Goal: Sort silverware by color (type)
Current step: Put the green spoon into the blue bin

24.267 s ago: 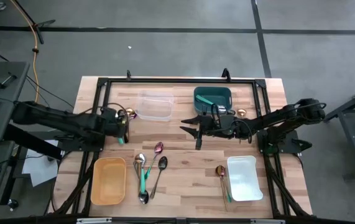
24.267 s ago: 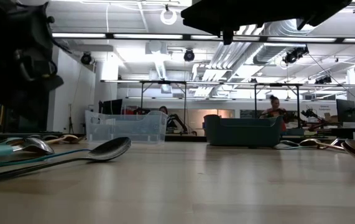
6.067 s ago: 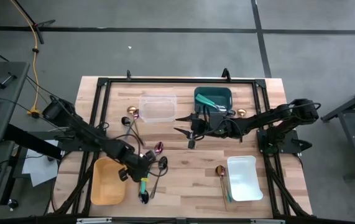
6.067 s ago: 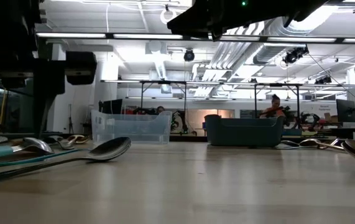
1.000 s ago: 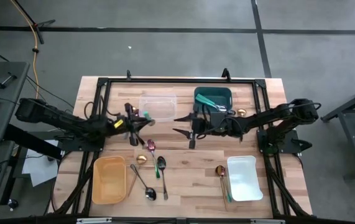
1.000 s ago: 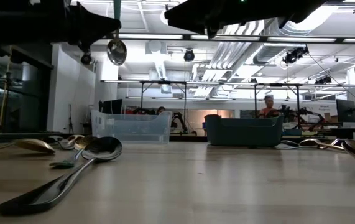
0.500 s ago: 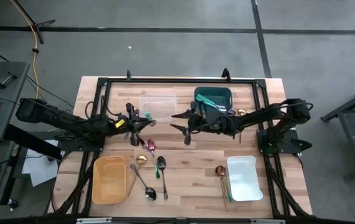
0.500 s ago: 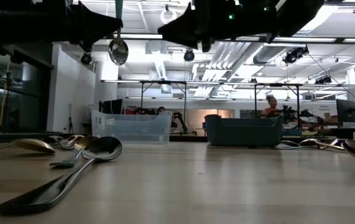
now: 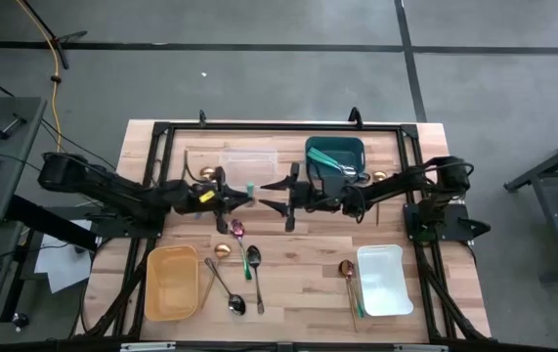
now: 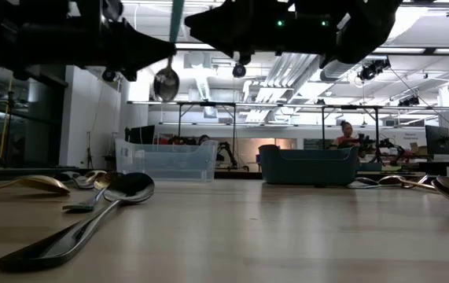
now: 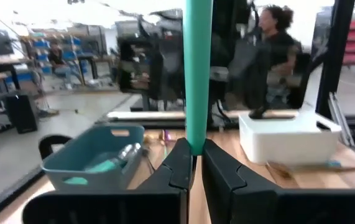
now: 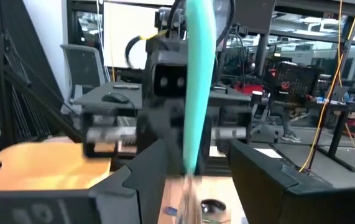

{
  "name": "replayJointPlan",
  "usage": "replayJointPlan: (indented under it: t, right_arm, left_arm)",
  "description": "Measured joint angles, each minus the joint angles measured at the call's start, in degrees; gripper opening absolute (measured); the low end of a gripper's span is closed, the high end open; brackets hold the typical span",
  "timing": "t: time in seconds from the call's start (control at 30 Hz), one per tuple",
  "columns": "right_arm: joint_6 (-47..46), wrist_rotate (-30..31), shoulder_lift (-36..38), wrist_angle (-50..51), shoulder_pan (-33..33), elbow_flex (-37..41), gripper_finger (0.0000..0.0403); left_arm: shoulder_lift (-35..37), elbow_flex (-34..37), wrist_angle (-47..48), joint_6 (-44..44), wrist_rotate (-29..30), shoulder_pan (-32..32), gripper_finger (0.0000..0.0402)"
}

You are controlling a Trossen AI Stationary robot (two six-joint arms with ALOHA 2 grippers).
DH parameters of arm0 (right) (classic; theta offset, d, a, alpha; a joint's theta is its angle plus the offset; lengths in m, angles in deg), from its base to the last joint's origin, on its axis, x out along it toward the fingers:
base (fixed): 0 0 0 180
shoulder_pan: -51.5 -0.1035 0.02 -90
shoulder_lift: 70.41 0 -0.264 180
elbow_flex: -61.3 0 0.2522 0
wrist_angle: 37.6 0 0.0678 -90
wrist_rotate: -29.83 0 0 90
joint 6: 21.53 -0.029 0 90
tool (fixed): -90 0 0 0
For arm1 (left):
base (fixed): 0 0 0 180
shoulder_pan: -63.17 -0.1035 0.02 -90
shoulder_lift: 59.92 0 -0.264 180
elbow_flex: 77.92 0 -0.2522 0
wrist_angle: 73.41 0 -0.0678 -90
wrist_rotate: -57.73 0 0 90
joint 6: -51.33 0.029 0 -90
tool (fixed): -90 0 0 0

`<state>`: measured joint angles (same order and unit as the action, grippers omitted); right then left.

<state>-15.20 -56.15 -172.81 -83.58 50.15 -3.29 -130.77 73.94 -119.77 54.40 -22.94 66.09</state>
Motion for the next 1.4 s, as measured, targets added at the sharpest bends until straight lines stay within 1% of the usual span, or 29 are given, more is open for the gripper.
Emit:
replayJointPlan:
  t: [0.13, 0.27, 0.33, 0.6, 0.67, 0.73, 0.9, 1.0, 1.23, 1.4]
  right_arm:
    - [-1.0, 0.0, -0.5, 1.2, 0.2, -1.2, 0.0170]
    - [-2.5, 0.3, -0.5, 1.4, 0.2, -1.3, 0.0170]
    - [-2.5, 0.4, -0.5, 1.9, 0.2, -1.3, 0.0170]
    - [-2.5, 0.4, -0.5, 3.6, 0.2, -1.3, 0.0167]
    - [-2.9, 0.4, -0.5, 3.5, 0.2, -1.3, 0.0155]
    - [-2.9, 0.4, -0.5, 3.5, 0.2, -1.3, 0.0131]
    - [-3.0, 0.2, -0.5, 3.4, 0.2, -1.3, 0.0037]
    - [-3.4, 0.1, -0.5, 3.5, 0.2, -1.3, 0.0033]
    - [-3.9, 0.5, -0.5, 3.8, 0.2, -1.4, 0.0035]
    - [-3.5, 0.7, -0.5, 4.0, 0.2, -1.4, 0.0035]
  left_arm:
    - [-5.0, -2.6, -0.2, 0.0, 0.0, 0.0, 0.0011]
    - [-7.5, -4.5, -0.2, 0.4, -0.7, 0.0, 0.0011]
    - [-8.2, -5.1, -0.2, 0.5, -1.8, 0.0, 0.0011]
    - [-8.2, -5.6, -0.2, 0.6, -1.5, 0.0, 0.0011]
    - [-8.2, -5.6, -0.1, 0.7, -1.5, 0.0, 0.0011]
    - [-8.2, -5.6, -0.1, 0.6, -1.3, 0.0, 0.0011]
    - [-8.2, -5.6, 0.2, 0.6, -1.2, 0.0, 0.0011]
    - [-8.2, -5.6, 0.2, 0.6, -1.2, 0.0, 0.0012]
    - [-8.2, -5.6, 0.3, 0.6, -1.2, 0.0, 0.0071]
    - [-8.2, -5.6, 0.3, 0.3, -1.3, 0.0, 0.0099]
